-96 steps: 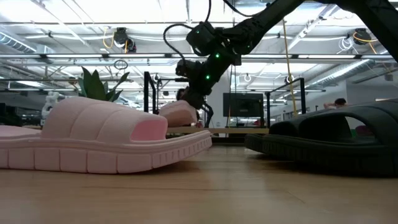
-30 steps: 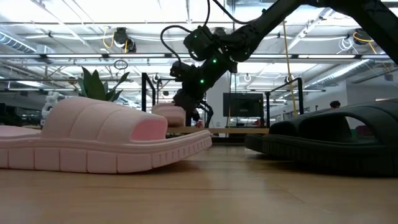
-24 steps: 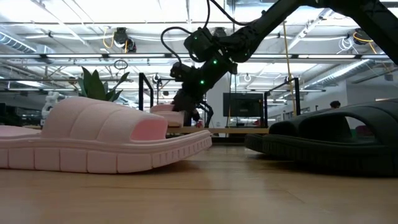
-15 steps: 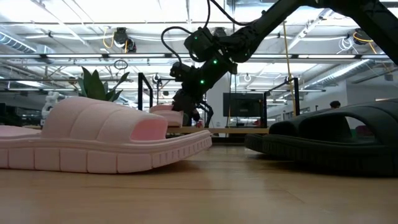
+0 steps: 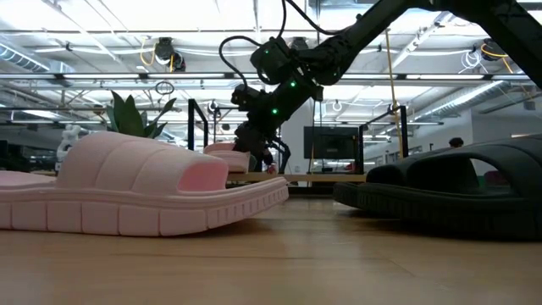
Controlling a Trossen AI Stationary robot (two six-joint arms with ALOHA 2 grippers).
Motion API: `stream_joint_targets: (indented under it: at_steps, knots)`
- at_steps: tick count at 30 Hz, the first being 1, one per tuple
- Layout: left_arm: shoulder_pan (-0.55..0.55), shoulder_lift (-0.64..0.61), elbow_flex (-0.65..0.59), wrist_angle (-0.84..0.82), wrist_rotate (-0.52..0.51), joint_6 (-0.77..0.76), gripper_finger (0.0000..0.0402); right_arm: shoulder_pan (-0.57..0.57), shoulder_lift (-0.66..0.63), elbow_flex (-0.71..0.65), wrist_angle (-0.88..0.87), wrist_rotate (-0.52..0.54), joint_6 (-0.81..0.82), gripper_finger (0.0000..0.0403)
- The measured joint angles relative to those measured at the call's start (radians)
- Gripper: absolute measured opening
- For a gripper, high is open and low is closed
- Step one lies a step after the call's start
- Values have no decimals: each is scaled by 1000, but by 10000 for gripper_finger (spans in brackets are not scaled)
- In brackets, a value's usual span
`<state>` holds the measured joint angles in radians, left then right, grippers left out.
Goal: Pick and place slides into the shelf
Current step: Put the top pink slide on the shelf, then put the pink slide on the shelf
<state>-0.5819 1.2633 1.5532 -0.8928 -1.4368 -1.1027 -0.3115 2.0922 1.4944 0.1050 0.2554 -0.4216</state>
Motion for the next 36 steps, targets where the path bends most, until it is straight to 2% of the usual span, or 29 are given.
stream_joint_targets:
  at_steps: [11,21,27,29,32,36]
  knots:
    - [0,0,0,0,0,-2,347,18,-26,0,-4,6,11,247]
    - [0,0,0,-2,3,5,347,79,-174,-1,-51,61,-31,258]
    - [0,0,0,-2,57,27,347,210,-300,0,-199,53,-11,258]
    - [0,0,0,-1,84,28,347,272,-328,0,-265,14,-10,258]
    - [0,0,0,-2,127,35,347,372,-354,0,-360,-49,-17,258]
    - [0,0,0,-1,183,74,347,497,-362,0,-411,-51,-60,258]
